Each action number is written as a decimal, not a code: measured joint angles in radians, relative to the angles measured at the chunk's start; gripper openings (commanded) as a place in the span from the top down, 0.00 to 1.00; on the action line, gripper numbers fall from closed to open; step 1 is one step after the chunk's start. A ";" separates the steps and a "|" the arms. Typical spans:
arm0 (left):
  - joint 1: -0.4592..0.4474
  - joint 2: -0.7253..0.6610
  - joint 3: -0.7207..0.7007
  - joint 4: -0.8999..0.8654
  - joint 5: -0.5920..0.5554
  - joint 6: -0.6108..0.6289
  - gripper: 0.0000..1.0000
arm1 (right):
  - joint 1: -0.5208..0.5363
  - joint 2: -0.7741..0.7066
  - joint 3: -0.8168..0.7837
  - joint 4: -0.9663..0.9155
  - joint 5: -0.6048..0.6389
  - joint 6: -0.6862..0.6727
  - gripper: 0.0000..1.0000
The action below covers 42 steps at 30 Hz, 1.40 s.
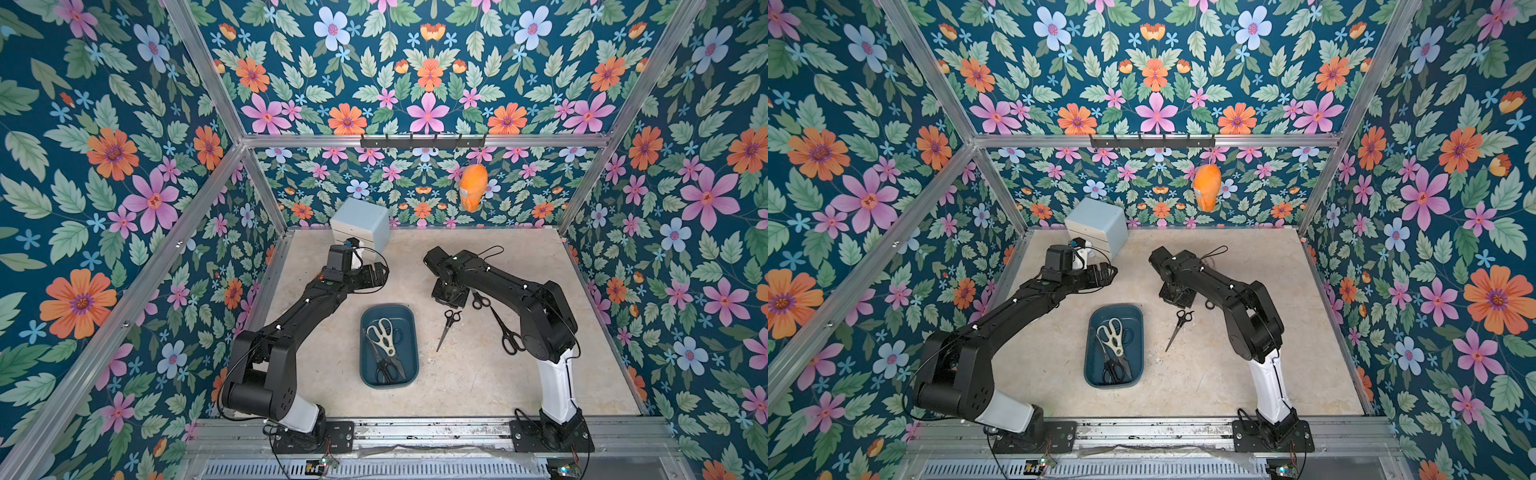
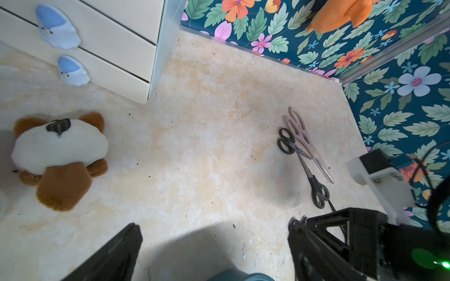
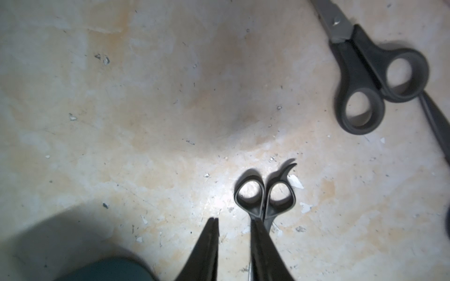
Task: Put the scissors into the storage box
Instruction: Pick up the scissors from the center of the board.
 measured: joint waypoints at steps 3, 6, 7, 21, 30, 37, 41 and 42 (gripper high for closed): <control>0.001 -0.005 0.000 0.003 -0.005 0.000 0.01 | 0.000 0.031 0.000 0.013 -0.013 0.003 0.78; 0.001 -0.005 0.000 0.003 -0.014 0.000 0.01 | 0.000 0.047 0.000 0.023 -0.018 0.004 0.79; 0.001 -0.005 0.000 0.003 -0.014 -0.001 0.01 | 0.000 0.051 0.000 0.026 -0.018 0.004 0.79; 0.002 -0.003 -0.001 0.003 -0.029 -0.001 0.01 | 0.000 0.046 -0.084 0.067 -0.037 0.052 0.80; 0.005 -0.003 -0.004 0.003 -0.039 -0.001 0.01 | -0.003 0.058 -0.111 0.106 -0.053 0.084 0.96; 0.016 -0.012 -0.006 0.003 -0.043 -0.002 0.01 | -0.006 0.056 -0.134 0.131 -0.059 0.108 1.00; 0.026 -0.022 -0.010 0.004 -0.043 -0.005 0.01 | -0.006 0.041 -0.151 0.150 -0.061 0.112 1.00; 0.030 -0.024 -0.012 0.005 -0.043 -0.005 0.01 | -0.006 0.033 -0.157 0.156 -0.060 0.112 1.00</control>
